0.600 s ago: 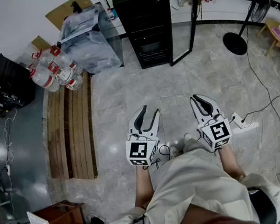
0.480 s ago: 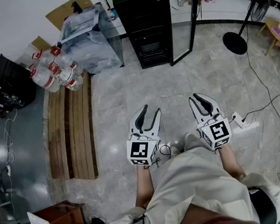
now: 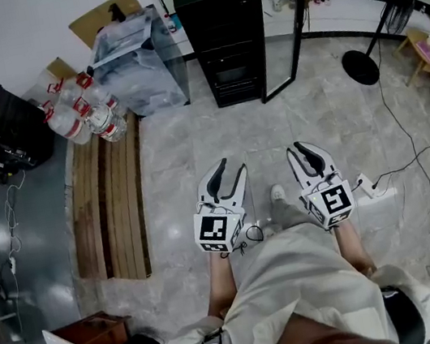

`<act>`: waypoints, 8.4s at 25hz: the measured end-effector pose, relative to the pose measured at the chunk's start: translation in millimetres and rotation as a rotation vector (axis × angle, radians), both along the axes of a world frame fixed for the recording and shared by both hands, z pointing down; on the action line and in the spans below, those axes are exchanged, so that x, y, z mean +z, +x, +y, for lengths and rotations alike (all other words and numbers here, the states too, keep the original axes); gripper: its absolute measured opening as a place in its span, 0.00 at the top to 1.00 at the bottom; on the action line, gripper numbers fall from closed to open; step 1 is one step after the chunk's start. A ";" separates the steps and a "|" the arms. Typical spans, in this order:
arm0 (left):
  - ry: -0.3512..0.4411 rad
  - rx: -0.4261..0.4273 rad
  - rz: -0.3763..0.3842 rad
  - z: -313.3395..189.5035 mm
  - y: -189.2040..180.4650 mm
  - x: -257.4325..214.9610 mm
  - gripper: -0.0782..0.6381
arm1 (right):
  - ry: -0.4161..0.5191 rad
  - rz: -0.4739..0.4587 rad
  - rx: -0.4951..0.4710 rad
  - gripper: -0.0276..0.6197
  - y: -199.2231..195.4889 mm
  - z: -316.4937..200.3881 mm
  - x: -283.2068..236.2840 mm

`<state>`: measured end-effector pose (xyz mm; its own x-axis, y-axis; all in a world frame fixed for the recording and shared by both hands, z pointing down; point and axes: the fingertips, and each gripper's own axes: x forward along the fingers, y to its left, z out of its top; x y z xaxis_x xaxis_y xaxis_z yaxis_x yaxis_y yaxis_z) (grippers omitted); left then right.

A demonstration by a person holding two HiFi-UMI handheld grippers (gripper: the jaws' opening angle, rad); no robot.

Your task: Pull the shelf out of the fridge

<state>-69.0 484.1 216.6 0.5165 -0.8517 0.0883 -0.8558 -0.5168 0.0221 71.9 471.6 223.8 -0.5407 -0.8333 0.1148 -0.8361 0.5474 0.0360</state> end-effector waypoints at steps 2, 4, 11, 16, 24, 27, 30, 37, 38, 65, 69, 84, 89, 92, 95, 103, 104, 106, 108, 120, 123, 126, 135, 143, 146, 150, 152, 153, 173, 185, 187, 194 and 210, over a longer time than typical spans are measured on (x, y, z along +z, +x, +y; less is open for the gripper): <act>-0.001 0.002 -0.001 -7.1 -1.1 3.0 0.64 | -0.005 0.007 -0.004 0.81 -2.0 -6.6 4.4; -0.002 0.005 -0.002 -15.1 -1.2 5.8 0.64 | -0.014 0.012 -0.009 0.77 -3.1 -13.6 9.4; 0.002 -0.001 -0.003 -58.3 -0.9 6.9 0.64 | -0.027 0.018 -0.007 0.75 0.2 -55.4 15.8; -0.005 -0.009 -0.018 -97.4 -1.0 7.5 0.64 | -0.037 0.011 -0.019 0.74 1.2 -95.0 14.6; -0.013 -0.024 -0.028 -156.4 4.5 5.1 0.63 | -0.045 0.003 -0.055 0.72 4.4 -156.1 13.4; -0.016 -0.028 -0.034 -177.2 8.9 3.3 0.63 | -0.058 0.002 -0.057 0.72 9.7 -178.1 14.3; -0.021 -0.040 -0.038 -197.1 14.8 2.2 0.63 | -0.064 -0.003 -0.068 0.72 16.5 -199.3 14.3; -0.033 -0.066 -0.057 -234.9 32.0 5.4 0.63 | -0.077 -0.016 -0.097 0.72 34.2 -243.9 19.0; -0.036 -0.072 -0.060 -239.0 33.8 5.8 0.63 | -0.079 -0.018 -0.102 0.72 36.3 -248.8 19.9; -0.033 -0.059 -0.070 -324.2 35.8 17.8 0.64 | -0.110 -0.035 -0.082 0.72 34.1 -330.9 34.3; -0.040 -0.040 -0.061 -350.7 25.2 22.0 0.64 | -0.127 -0.027 -0.074 0.72 20.9 -354.3 41.2; -0.072 0.060 -0.036 -448.7 -10.3 41.5 0.64 | -0.169 -0.015 0.022 0.72 -14.0 -437.3 56.2; -0.078 0.099 -0.031 -479.3 -20.8 50.1 0.64 | -0.175 -0.010 0.059 0.72 -27.0 -464.3 61.5; -0.082 0.120 -0.022 -496.7 -26.9 52.2 0.64 | -0.181 -0.005 0.082 0.72 -33.9 -479.4 63.7; -0.086 0.142 -0.008 -511.9 -32.7 54.5 0.64 | -0.184 0.004 0.105 0.72 -40.5 -492.6 66.9; -0.111 0.177 -0.002 -546.2 -39.4 76.3 0.64 | -0.204 0.007 0.158 0.72 -46.4 -519.7 82.8; -0.115 0.179 0.001 -550.9 -39.5 77.3 0.64 | -0.210 0.009 0.163 0.71 -46.5 -523.1 84.9; -0.126 0.176 0.004 -559.9 -39.7 82.1 0.64 | -0.218 0.012 0.169 0.71 -45.8 -529.6 89.1; -0.136 0.167 0.006 -566.8 -38.5 88.8 0.64 | -0.226 0.014 0.172 0.71 -43.5 -535.0 94.0; -0.194 0.098 0.005 -606.7 -16.6 133.4 0.64 | -0.300 -0.025 0.077 0.69 -31.6 -582.5 140.9; -0.209 0.084 0.010 -613.3 -12.4 148.3 0.63 | -0.314 -0.027 0.062 0.69 -29.0 -593.5 155.8; -0.225 0.070 0.014 -619.4 -7.5 165.8 0.63 | -0.327 -0.031 0.057 0.69 -23.6 -602.7 171.3; -0.287 0.017 0.048 -643.9 -2.0 223.3 0.63 | -0.391 -0.077 0.079 0.67 -11.6 -624.9 227.2; -0.329 -0.010 0.064 -659.9 1.3 270.6 0.63 | -0.445 -0.134 0.091 0.66 -7.2 -638.6 271.8; -0.340 -0.021 0.075 -666.5 2.8 285.0 0.63 | -0.450 -0.164 0.100 0.66 -5.6 -646.7 282.8; -0.352 -0.040 0.097 -671.2 2.3 305.3 0.63 | -0.462 -0.193 0.106 0.66 -6.1 -652.3 303.4; -0.360 -0.050 0.108 -673.4 1.5 316.1 0.63 | -0.469 -0.202 0.108 0.66 -6.1 -654.3 314.6; -0.364 -0.053 0.113 -674.6 1.2 321.3 0.63 | -0.473 -0.207 0.110 0.66 -5.6 -655.3 320.0; -0.441 -0.098 0.189 -720.4 4.2 403.7 0.60 | -0.513 -0.303 0.115 0.66 -0.4 -702.8 396.8; -0.479 -0.127 0.273 -750.8 5.2 430.7 0.56 | -0.543 -0.423 0.148 0.63 -7.5 -738.7 420.4; -0.490 -0.132 0.290 -756.1 5.2 435.7 0.55 | -0.548 -0.451 0.161 0.62 -6.3 -746.2 423.8; -0.509 -0.142 0.358 -772.8 3.8 445.3 0.51 | -0.560 -0.507 0.172 0.57 -5.6 -766.6 434.4; -0.525 -0.217 0.567 -804.4 -8.2 453.0 0.46 | -0.578 -0.622 0.196 0.47 -5.2 -798.3 446.6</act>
